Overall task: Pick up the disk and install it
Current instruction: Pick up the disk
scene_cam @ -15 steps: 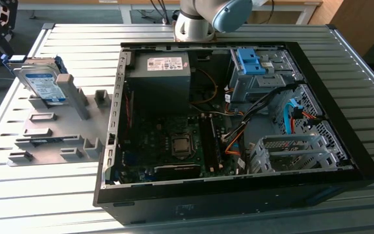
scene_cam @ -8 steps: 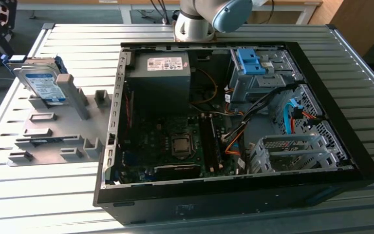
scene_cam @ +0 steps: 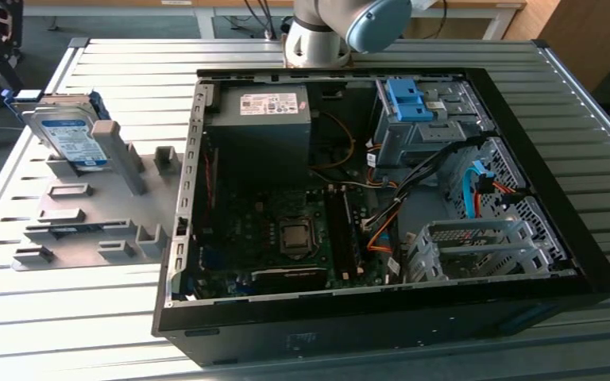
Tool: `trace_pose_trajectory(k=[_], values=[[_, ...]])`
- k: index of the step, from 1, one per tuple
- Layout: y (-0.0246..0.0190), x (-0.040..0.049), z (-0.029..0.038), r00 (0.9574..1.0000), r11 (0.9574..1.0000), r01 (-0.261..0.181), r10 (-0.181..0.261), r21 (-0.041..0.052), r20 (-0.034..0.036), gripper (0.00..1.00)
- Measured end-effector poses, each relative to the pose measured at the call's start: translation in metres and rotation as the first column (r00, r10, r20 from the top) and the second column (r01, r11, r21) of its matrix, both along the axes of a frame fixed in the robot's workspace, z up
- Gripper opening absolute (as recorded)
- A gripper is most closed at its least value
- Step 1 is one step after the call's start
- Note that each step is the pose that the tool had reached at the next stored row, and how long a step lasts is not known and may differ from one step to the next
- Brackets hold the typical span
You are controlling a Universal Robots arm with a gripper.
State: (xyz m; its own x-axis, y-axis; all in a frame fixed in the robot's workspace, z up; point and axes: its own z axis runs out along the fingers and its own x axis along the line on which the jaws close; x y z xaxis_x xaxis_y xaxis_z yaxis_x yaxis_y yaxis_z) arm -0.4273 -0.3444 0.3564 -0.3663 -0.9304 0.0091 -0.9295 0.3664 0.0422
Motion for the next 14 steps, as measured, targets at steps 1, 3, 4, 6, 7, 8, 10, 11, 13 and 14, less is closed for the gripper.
trace_pose_trajectory(k=[1,3,4,6,7,8,10,11,13,14], values=[[0.0,0.0,-0.0001,0.9998,0.9998,-0.018,0.018,0.0,0.0001,0.11],[0.0,0.0,-0.0006,0.9986,0.9986,-0.053,0.053,-0.0001,0.0006,0.11],[0.0,-0.0001,-0.0008,0.9979,0.9979,-0.065,0.065,-0.0003,0.0033,0.11],[0.0,-0.0004,-0.0012,0.9973,0.9975,-0.07,0.07,0.0021,0.0213,0.11],[0.0,-0.0007,-0.0013,0.9971,0.9975,-0.07,0.07,0.0062,0.0289,0.11],[0.0,-0.0013,-0.0016,0.9969,0.9975,-0.071,0.07,0.0088,0.034,0.11],[0.0002,-0.0017,-0.0023,0.9959,0.9965,-0.083,0.083,0.0098,0.0358,0.11],[0.0002,-0.0017,-0.0023,0.9946,0.9951,-0.098,0.098,0.01,0.0355,0.11],[0.0002,-0.0018,-0.0026,0.9903,0.9908,-0.135,0.134,0.0101,0.0356,0.17],[0.0002,-0.0018,-0.0026,0.9893,0.9898,-0.142,0.142,0.0101,0.0357,0.23]])
